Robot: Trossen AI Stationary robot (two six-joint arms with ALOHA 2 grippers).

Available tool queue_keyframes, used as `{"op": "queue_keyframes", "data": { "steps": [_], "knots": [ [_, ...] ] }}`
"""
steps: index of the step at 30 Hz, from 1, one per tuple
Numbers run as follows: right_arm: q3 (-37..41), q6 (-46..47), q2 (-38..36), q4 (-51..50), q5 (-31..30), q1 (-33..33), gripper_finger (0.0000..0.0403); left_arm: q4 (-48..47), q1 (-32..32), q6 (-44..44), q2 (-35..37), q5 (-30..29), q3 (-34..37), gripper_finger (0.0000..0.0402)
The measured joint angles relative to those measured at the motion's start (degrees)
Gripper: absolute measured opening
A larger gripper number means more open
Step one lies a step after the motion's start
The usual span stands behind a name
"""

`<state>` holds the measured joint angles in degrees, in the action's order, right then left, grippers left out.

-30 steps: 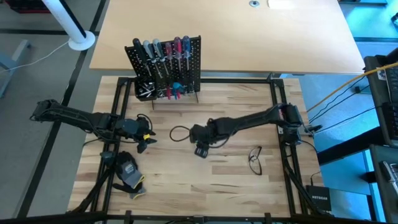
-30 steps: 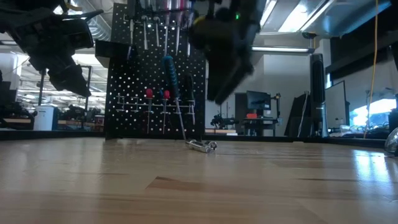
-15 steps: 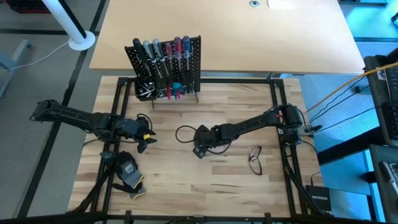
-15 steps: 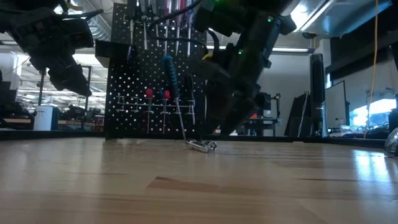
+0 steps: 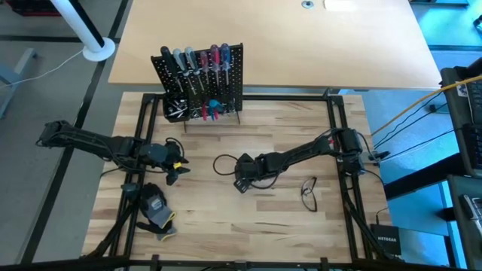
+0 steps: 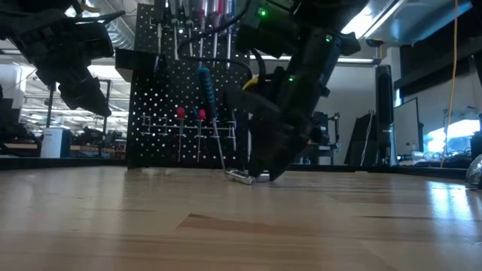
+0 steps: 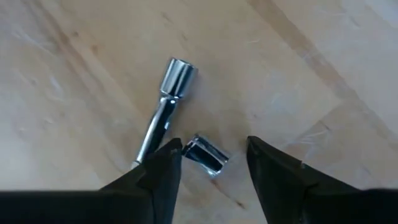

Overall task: Hang tools onto peg board
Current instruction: Put the socket into the black bin on the peg board

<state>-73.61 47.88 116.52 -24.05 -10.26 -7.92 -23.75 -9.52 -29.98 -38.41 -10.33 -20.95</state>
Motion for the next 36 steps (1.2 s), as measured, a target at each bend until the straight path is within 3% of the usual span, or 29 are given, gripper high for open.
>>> {"op": "queue_keyframes", "data": {
  "steps": [10, 20, 24, 36],
  "knots": [
    [0.0, -6.5, 0.2, -2.1, -0.8, 0.0, 0.0071, 0.0, 0.0, 0.4, 0.0, 0.0, 0.0, 0.0184],
    [0.1, -10.6, 0.4, -2.4, -1.3, 0.0, 0.0005, 0.0, 0.0, 0.4, 0.0, 0.0, 0.0, 0.0184],
    [0.1, -10.4, 0.3, -2.7, -1.0, 0.0, 0.0035, 0.0, 0.0, 0.4, 0.0, 0.0, 0.0, 0.0184],
    [0.3, -6.2, -4.9, -2.3, -2.1, 0.1, 0.0195, 0.0, 0.0, 0.4, 0.0, 0.0, 0.0, 0.0184]
  ]
}}
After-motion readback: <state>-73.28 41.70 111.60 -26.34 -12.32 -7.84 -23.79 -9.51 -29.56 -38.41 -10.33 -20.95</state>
